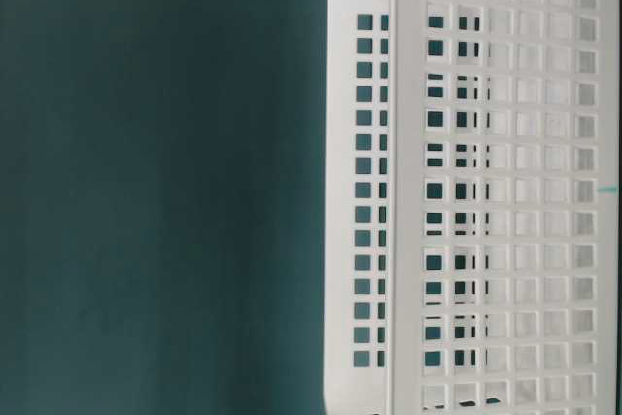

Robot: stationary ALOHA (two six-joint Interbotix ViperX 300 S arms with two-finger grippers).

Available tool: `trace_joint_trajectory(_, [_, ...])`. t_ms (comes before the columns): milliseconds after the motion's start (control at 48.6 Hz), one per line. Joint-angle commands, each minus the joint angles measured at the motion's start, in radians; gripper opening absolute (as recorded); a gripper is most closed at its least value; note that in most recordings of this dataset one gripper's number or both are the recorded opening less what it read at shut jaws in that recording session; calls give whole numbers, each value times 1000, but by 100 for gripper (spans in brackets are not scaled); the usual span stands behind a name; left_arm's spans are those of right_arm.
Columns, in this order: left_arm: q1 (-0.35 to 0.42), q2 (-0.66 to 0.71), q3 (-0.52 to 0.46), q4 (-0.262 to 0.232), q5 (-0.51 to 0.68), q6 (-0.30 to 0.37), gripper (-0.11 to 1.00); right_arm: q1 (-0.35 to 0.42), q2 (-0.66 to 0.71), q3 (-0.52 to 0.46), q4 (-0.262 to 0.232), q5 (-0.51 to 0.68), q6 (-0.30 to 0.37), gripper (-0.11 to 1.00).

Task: Lift the white basket with both hands.
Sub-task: 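Move both grippers inward toward the short ends of the white basket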

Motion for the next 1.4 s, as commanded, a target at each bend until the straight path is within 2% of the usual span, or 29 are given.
trace_joint_trajectory(0, [5,52,-54,5,63,-74,-3,-26,60,-40,3,117,57,2])
trace_joint_trajectory(144, [8,91,-67,6,95,-166,-3,-40,158,-104,-26,314,133,2])
trace_joint_trajectory(309, [31,129,-94,6,184,-176,-3,-41,298,-209,-63,525,193,2])
trace_joint_trajectory(432, [41,170,-141,5,316,-176,-3,-35,402,-296,-81,710,256,2])
trace_joint_trajectory(473, [43,189,-155,6,364,-176,-3,-34,433,-318,-104,758,272,2])
trace_joint_trajectory(597, [48,247,-184,6,442,-175,-3,-23,502,-371,-219,861,291,2])
trace_joint_trajectory(700, [46,295,-206,6,463,-175,-3,-25,528,-390,-268,888,318,2])
trace_joint_trajectory(844, [46,336,-225,8,466,-173,-3,-28,537,-373,-281,874,357,2])
trace_joint_trajectory(988, [46,341,-229,8,463,-170,-3,-25,534,-333,-295,782,419,2])
trace_joint_trajectory(1132, [49,333,-210,11,457,-170,-3,-14,531,-313,-291,729,436,3])
trace_joint_trajectory(1256, [46,328,-186,11,453,-166,1,-12,535,-308,-291,716,442,14])
trace_joint_trajectory(1338, [48,319,-184,11,442,-169,8,-12,540,-301,-287,723,462,27])
trace_joint_trajectory(1379, [48,316,-181,11,436,-169,15,-12,541,-298,-285,724,480,37])
